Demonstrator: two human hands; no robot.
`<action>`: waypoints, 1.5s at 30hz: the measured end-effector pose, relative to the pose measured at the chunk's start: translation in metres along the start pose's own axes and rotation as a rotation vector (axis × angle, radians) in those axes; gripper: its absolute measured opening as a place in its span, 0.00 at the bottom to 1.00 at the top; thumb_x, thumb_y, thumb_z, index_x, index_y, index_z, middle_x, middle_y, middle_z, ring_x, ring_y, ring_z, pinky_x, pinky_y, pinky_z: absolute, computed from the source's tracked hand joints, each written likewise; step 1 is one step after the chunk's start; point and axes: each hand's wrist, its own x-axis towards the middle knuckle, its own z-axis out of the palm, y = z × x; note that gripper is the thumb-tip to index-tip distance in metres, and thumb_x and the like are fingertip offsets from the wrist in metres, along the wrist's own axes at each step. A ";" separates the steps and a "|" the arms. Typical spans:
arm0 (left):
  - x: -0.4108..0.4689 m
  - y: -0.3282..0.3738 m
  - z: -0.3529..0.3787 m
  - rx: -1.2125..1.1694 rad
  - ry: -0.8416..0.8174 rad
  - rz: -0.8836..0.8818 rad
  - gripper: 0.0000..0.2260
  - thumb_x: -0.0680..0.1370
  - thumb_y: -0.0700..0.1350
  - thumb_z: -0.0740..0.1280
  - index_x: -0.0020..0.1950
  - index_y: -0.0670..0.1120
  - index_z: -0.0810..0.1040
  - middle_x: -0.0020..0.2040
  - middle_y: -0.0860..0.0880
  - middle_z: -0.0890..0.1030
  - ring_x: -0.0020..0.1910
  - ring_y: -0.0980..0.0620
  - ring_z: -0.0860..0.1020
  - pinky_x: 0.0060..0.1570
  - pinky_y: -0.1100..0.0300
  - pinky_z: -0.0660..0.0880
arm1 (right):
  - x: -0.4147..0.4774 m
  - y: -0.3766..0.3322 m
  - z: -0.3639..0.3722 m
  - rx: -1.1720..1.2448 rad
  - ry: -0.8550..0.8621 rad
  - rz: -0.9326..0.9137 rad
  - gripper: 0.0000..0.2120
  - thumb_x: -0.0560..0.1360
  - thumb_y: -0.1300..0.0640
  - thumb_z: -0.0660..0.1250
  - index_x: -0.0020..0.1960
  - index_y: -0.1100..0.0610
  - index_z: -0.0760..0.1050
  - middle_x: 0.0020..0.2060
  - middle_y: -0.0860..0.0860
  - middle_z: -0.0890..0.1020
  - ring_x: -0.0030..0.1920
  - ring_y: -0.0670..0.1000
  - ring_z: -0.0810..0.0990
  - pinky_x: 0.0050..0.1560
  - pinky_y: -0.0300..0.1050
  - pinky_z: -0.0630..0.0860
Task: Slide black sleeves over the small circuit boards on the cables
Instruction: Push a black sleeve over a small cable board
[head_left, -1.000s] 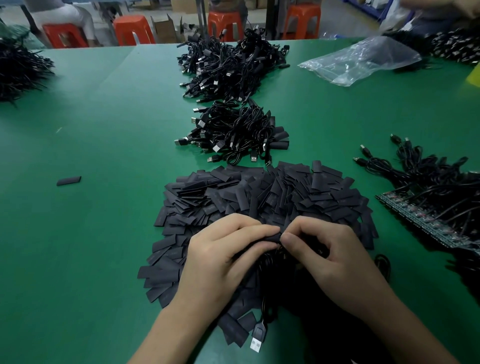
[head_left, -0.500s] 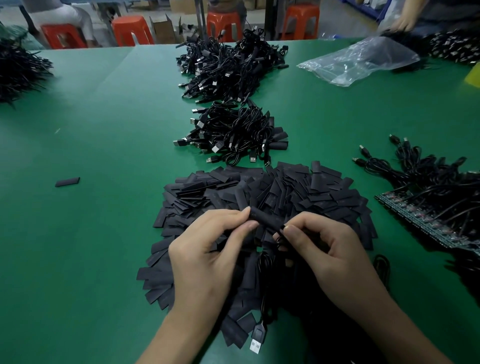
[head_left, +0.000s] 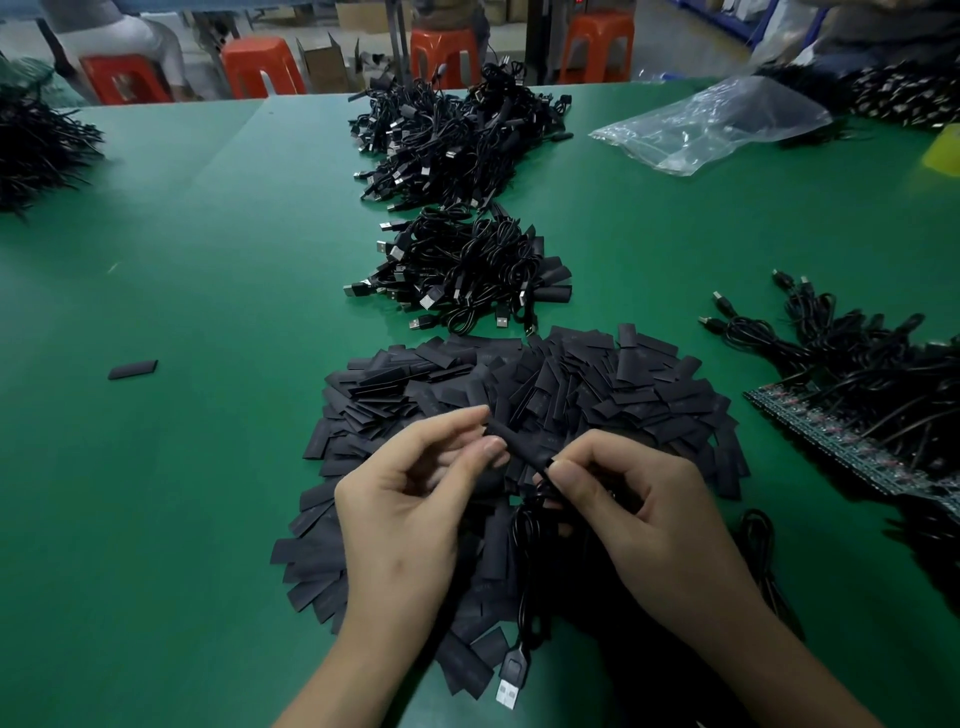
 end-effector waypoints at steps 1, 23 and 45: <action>0.000 0.000 0.001 -0.038 -0.001 -0.027 0.09 0.72 0.44 0.76 0.51 0.49 0.88 0.43 0.49 0.88 0.42 0.52 0.87 0.46 0.66 0.80 | 0.000 0.000 0.000 -0.006 0.003 -0.005 0.10 0.81 0.52 0.68 0.42 0.50 0.80 0.34 0.47 0.82 0.35 0.47 0.82 0.35 0.47 0.78; 0.007 -0.002 -0.003 0.239 -0.171 0.157 0.19 0.72 0.52 0.78 0.62 0.52 0.84 0.52 0.55 0.85 0.51 0.50 0.85 0.54 0.59 0.80 | 0.001 0.005 0.002 -0.249 0.017 -0.195 0.08 0.82 0.53 0.63 0.47 0.52 0.78 0.36 0.43 0.78 0.38 0.45 0.77 0.38 0.32 0.68; 0.005 0.006 -0.005 0.505 -0.235 0.286 0.18 0.73 0.51 0.71 0.60 0.46 0.85 0.47 0.57 0.84 0.48 0.59 0.83 0.53 0.69 0.77 | -0.001 0.003 0.003 -0.491 0.008 -0.304 0.10 0.82 0.54 0.63 0.44 0.54 0.76 0.34 0.45 0.77 0.37 0.46 0.71 0.42 0.43 0.67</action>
